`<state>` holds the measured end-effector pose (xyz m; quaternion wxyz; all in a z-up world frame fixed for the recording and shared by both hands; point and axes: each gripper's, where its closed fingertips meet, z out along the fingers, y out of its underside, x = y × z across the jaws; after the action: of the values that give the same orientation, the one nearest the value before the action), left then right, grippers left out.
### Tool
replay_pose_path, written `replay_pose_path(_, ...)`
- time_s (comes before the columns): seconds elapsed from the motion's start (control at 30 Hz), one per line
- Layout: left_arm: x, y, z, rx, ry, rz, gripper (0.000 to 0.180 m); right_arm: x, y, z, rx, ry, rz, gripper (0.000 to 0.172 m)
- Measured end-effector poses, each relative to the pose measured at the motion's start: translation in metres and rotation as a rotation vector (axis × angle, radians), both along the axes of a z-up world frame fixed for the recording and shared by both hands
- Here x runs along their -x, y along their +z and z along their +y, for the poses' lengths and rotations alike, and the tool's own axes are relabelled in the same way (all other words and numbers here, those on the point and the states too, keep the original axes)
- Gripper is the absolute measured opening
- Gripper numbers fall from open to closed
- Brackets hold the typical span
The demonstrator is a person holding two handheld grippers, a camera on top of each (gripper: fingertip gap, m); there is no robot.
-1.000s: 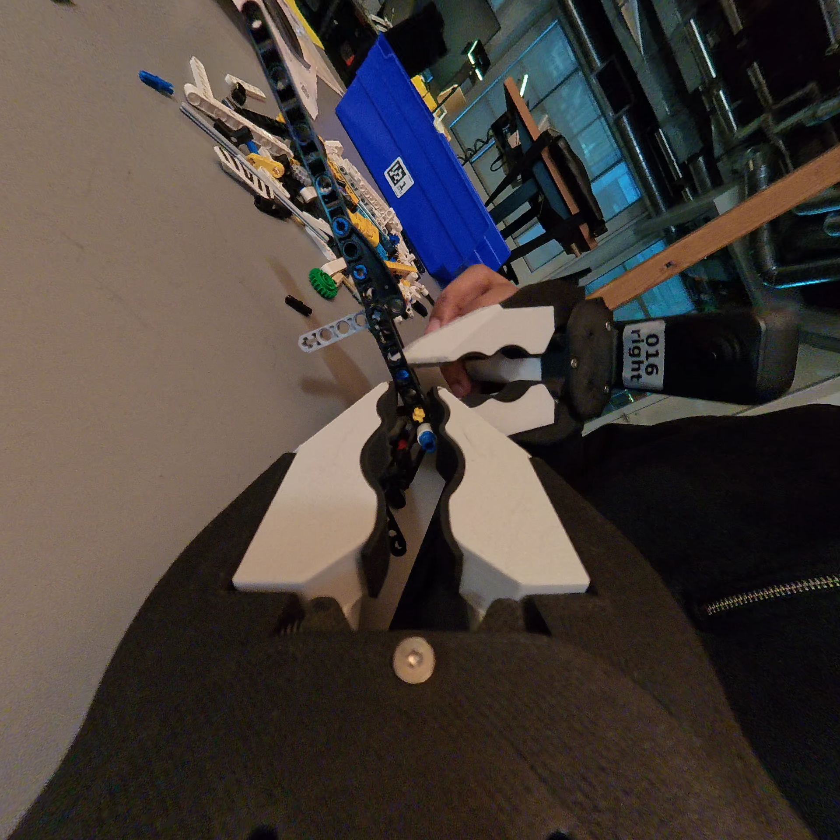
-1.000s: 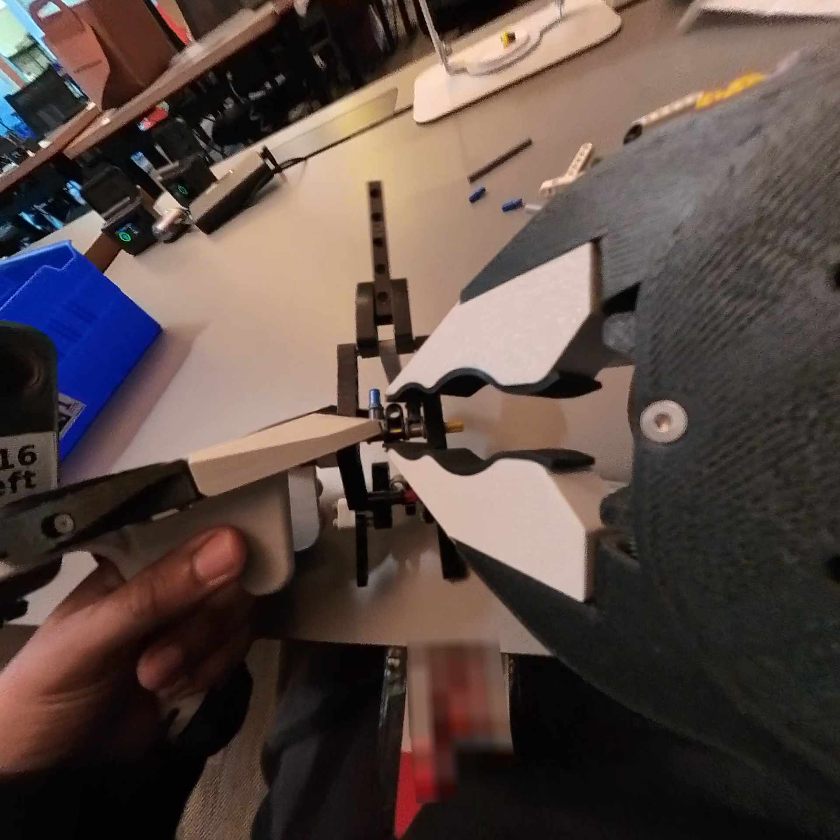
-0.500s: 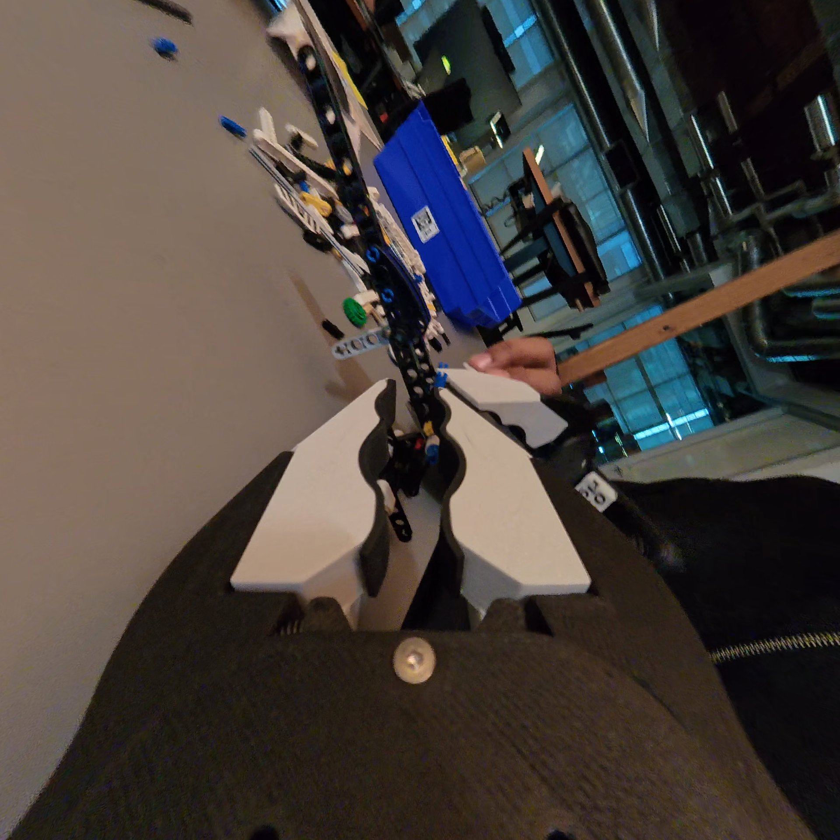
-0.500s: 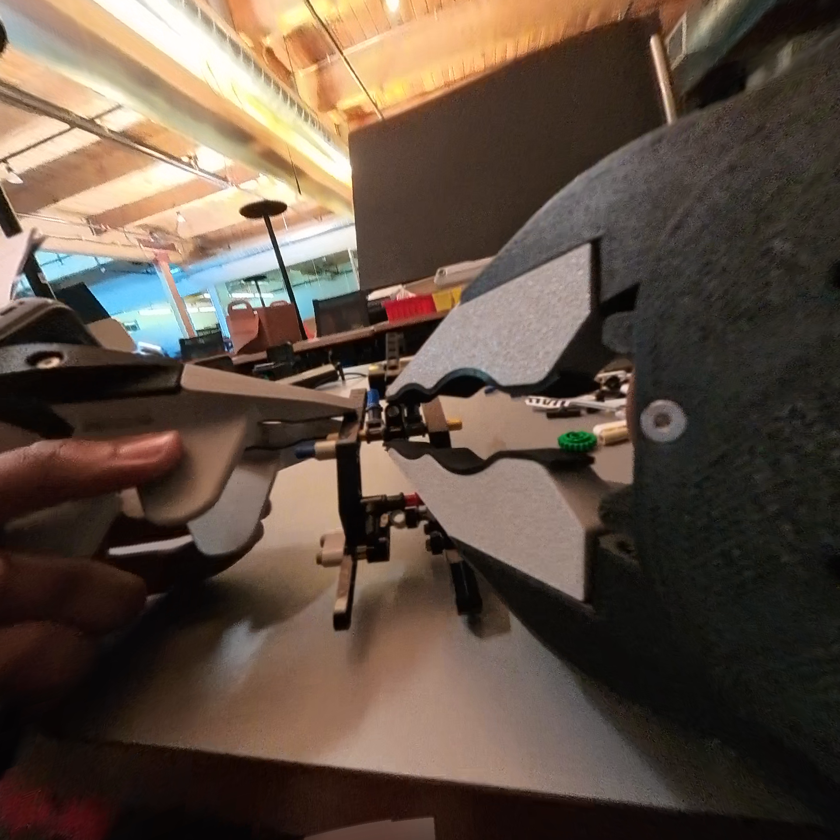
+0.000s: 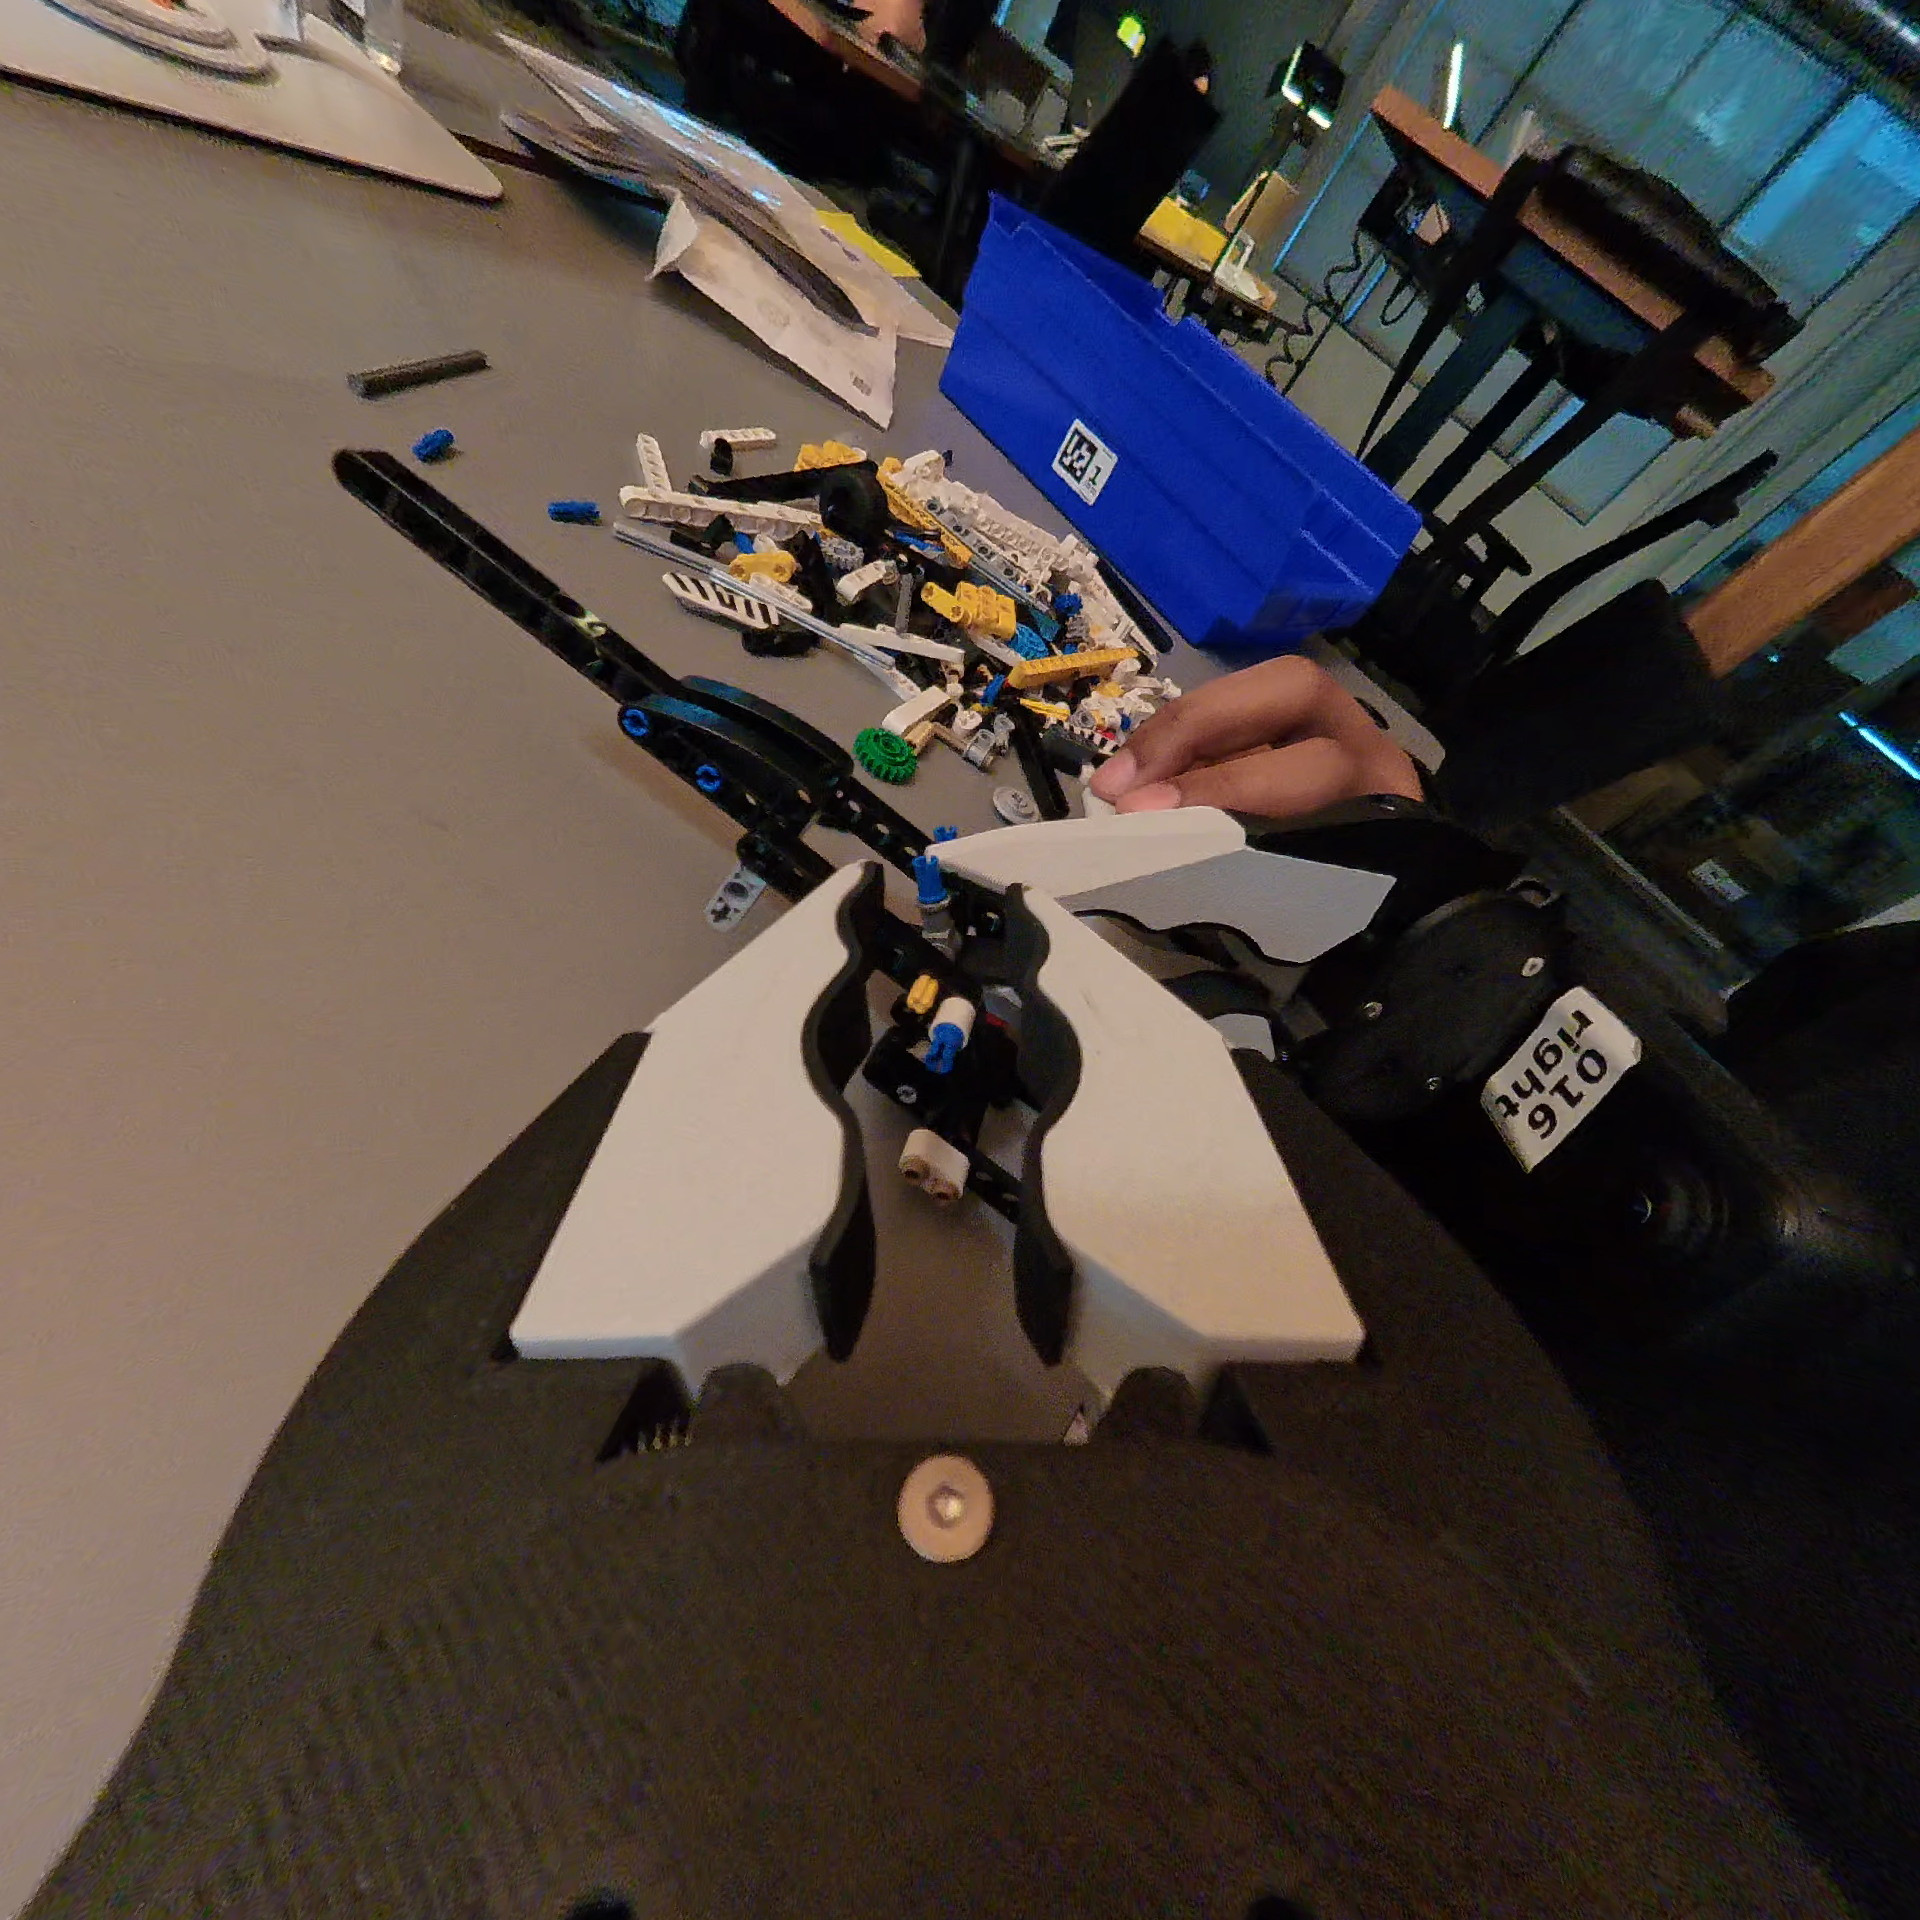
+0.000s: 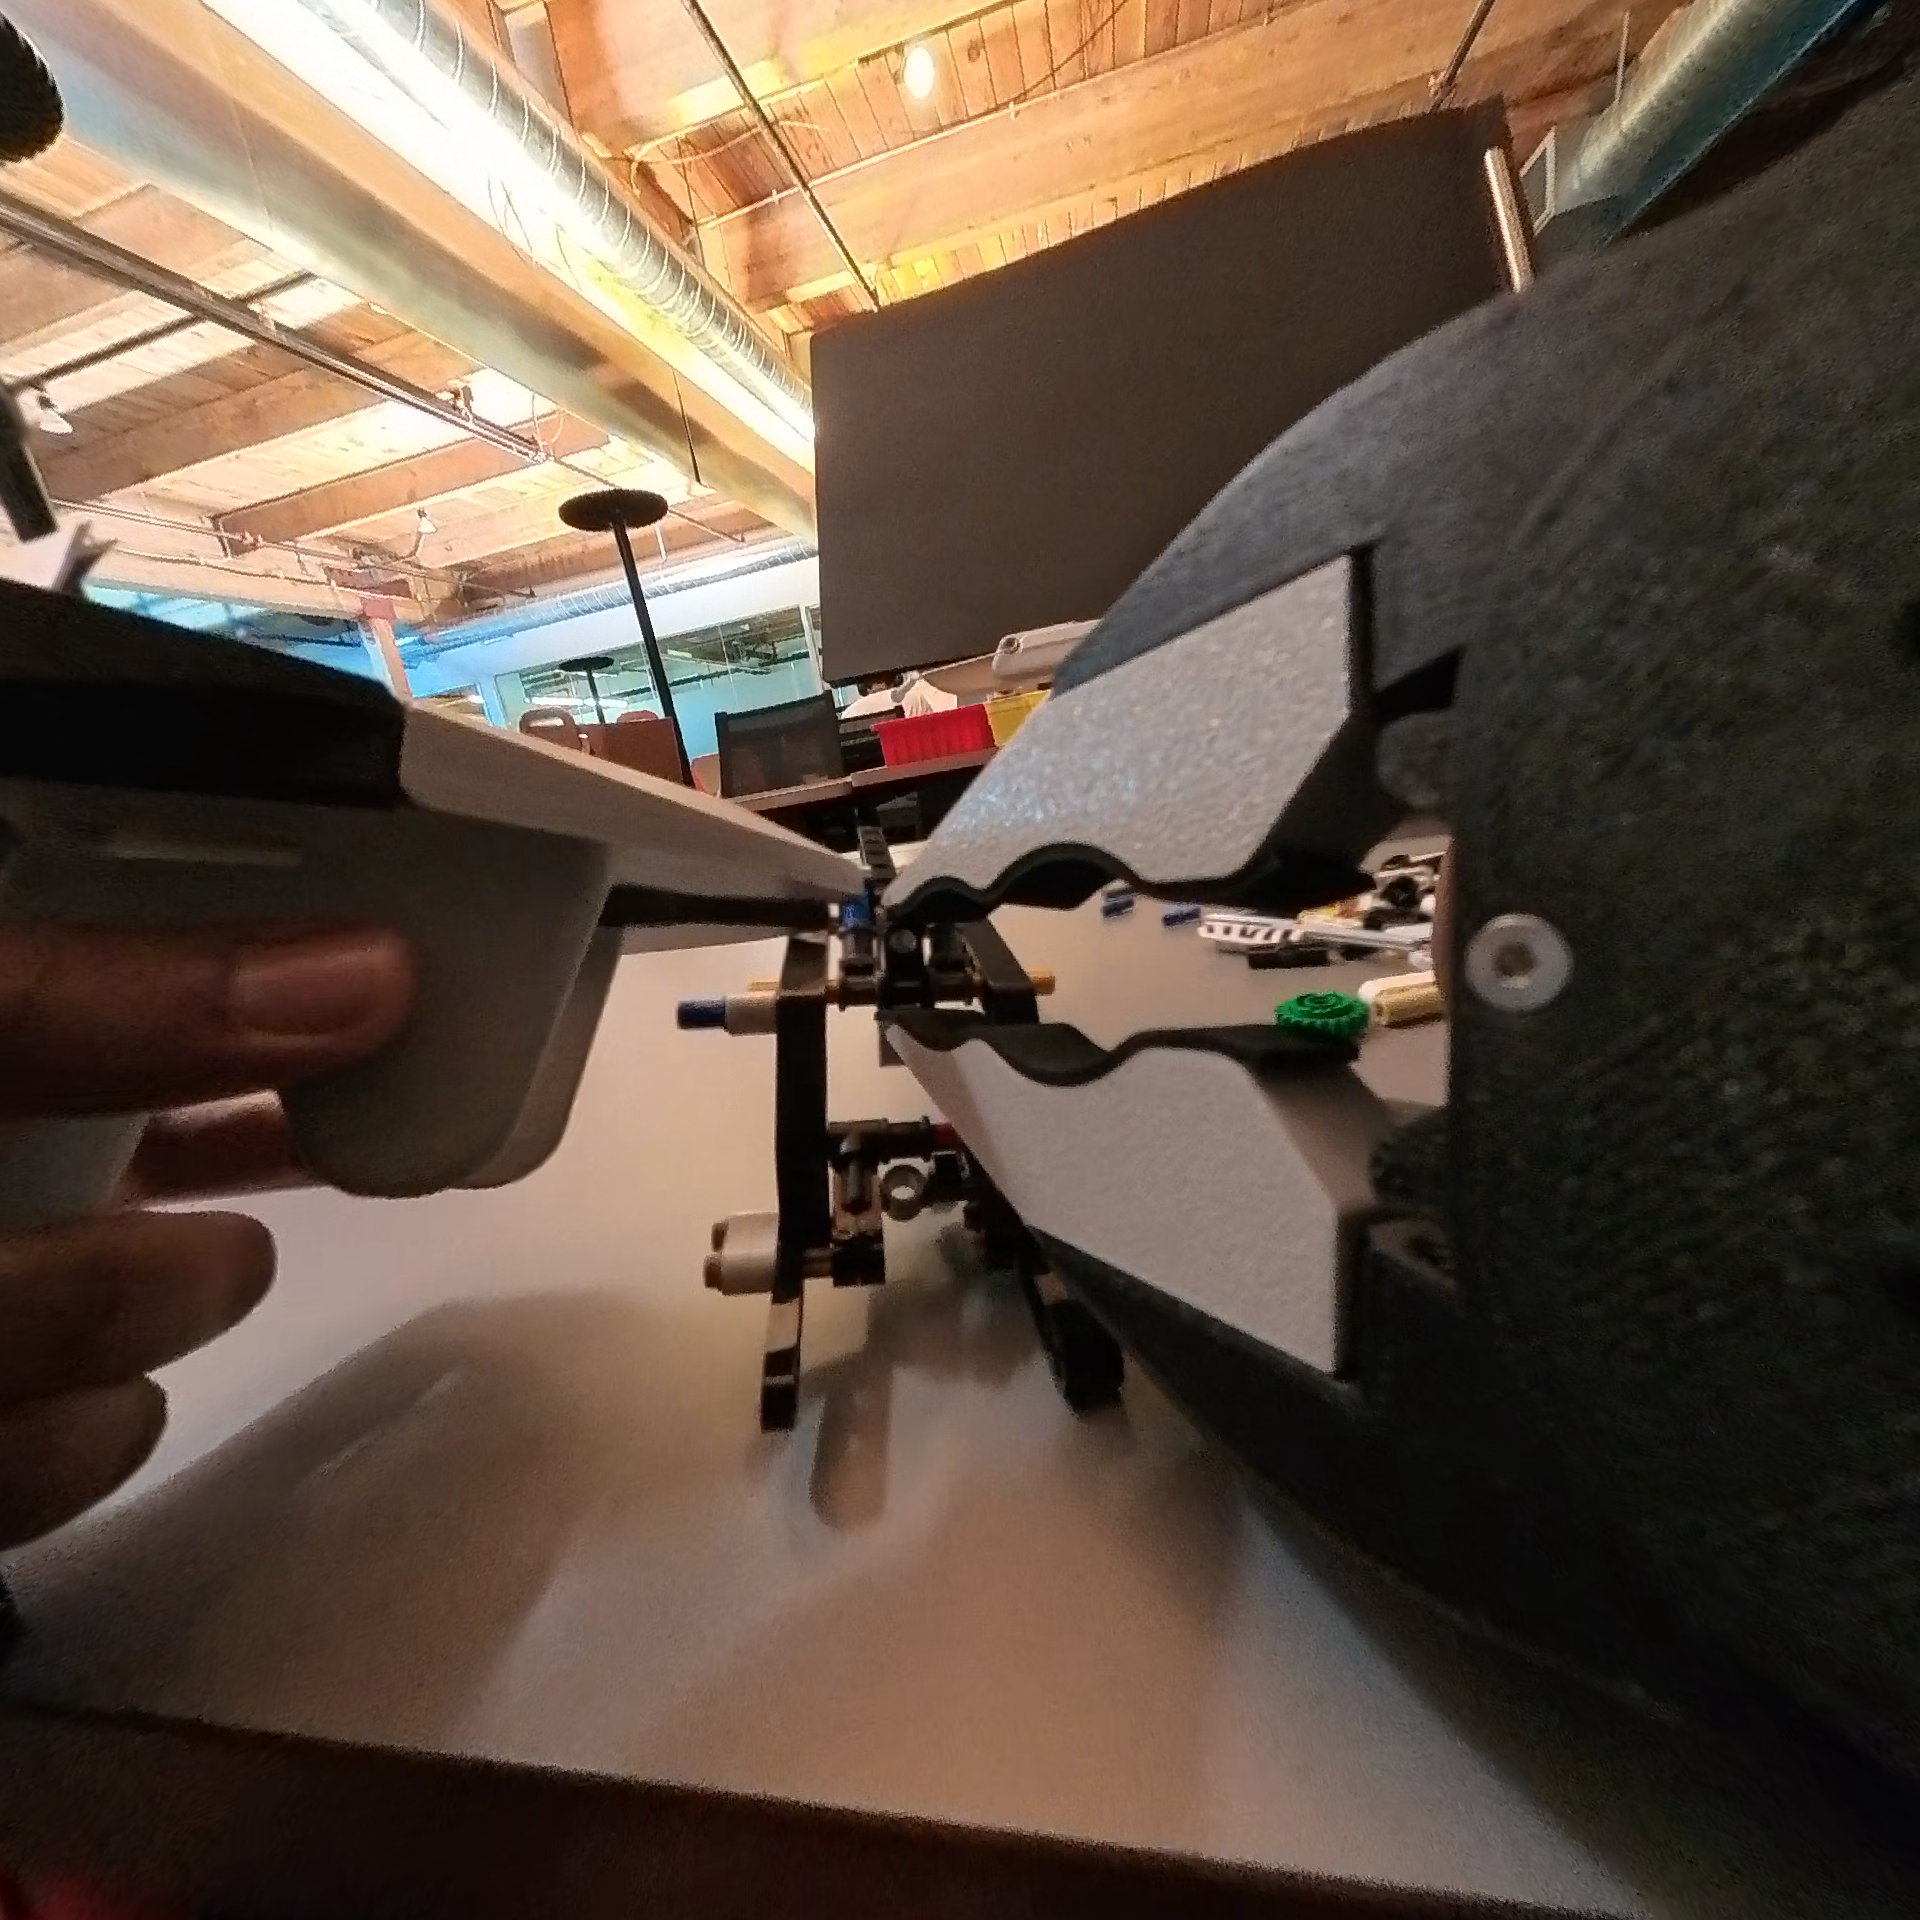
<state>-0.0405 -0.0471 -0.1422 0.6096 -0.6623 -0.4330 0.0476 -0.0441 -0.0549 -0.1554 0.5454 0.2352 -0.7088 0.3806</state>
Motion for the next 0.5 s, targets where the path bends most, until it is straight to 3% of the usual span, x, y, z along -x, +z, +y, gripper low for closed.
replay_pose_path(0.23,-0.001,-0.007,0.004,0.016,-0.029,-0.013,0.001,-0.003,-0.001,-0.002,0.009,0.023,-0.026,0.013)
replay_pose_path(0.4,0.003,-0.006,-0.001,0.011,0.003,-0.013,0.000,0.000,-0.003,0.000,0.016,0.016,-0.071,0.011)
replay_pose_path(0.5,0.008,-0.005,-0.014,-0.047,0.052,-0.047,0.005,-0.001,0.000,0.003,0.063,0.022,-0.192,0.014)
